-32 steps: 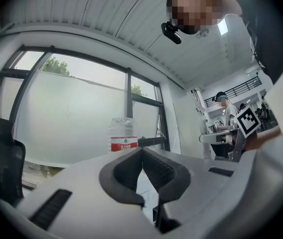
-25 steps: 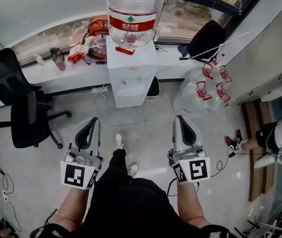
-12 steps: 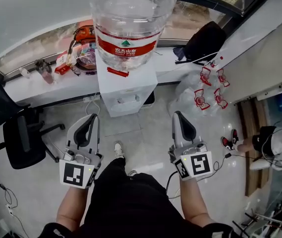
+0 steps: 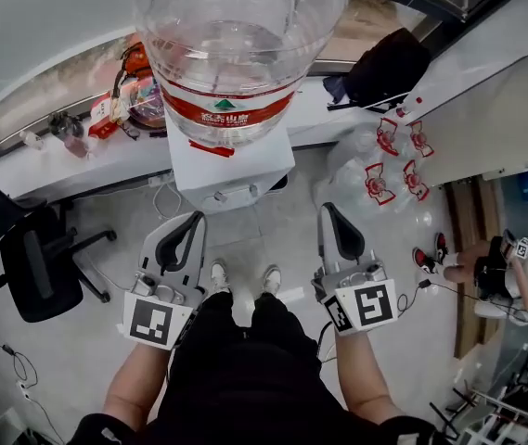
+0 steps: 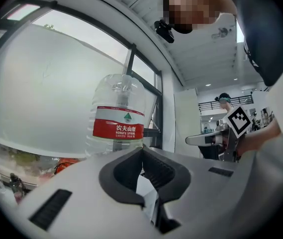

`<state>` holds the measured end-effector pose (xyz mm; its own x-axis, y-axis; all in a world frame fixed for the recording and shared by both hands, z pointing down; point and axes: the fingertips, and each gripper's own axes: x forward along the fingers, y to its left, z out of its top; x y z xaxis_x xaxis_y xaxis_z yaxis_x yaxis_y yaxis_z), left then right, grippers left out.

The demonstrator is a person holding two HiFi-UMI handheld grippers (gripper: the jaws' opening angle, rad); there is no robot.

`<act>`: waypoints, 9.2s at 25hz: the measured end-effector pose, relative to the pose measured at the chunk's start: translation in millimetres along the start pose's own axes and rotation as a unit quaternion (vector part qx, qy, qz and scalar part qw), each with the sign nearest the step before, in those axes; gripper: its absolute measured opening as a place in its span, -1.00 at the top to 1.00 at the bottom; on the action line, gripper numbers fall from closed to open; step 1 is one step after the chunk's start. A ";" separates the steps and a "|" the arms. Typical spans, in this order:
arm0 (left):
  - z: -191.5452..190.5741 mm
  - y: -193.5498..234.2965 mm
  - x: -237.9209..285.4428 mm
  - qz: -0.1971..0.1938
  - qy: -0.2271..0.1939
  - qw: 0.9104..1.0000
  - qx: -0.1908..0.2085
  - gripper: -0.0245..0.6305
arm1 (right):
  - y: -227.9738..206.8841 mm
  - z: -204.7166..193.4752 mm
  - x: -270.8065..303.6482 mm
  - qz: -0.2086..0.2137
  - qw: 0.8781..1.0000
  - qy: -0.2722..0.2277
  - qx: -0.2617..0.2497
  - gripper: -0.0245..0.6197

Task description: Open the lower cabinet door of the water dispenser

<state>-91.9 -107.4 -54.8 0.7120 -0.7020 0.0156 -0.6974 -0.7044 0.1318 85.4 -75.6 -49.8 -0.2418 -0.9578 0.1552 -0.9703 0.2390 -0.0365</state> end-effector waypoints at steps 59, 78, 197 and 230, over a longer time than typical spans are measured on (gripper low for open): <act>-470.1 40.3 81.0 0.046 -0.014 0.997 0.055 0.90 | -49.0 -479.5 138.4 0.191 0.978 -0.070 -0.039 0.91; -536.1 51.6 81.1 0.061 -0.051 0.994 0.074 0.90 | -75.7 -599.7 153.8 0.205 0.977 -0.048 -0.036 0.88; -545.7 38.6 39.6 0.113 -0.058 0.984 0.122 0.90 | -21.4 -710.3 89.5 0.499 0.844 0.045 -0.191 0.48; -528.9 60.0 -18.0 0.171 -0.047 0.974 0.140 0.90 | 37.3 -722.4 41.4 0.659 0.704 0.119 -0.235 0.77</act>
<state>-103.4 -81.6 477.1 0.4318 -0.8983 -0.0810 -0.8971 -0.4184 -0.1419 40.8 8.8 668.4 -0.8704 0.1861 0.4559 0.2185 0.9756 0.0189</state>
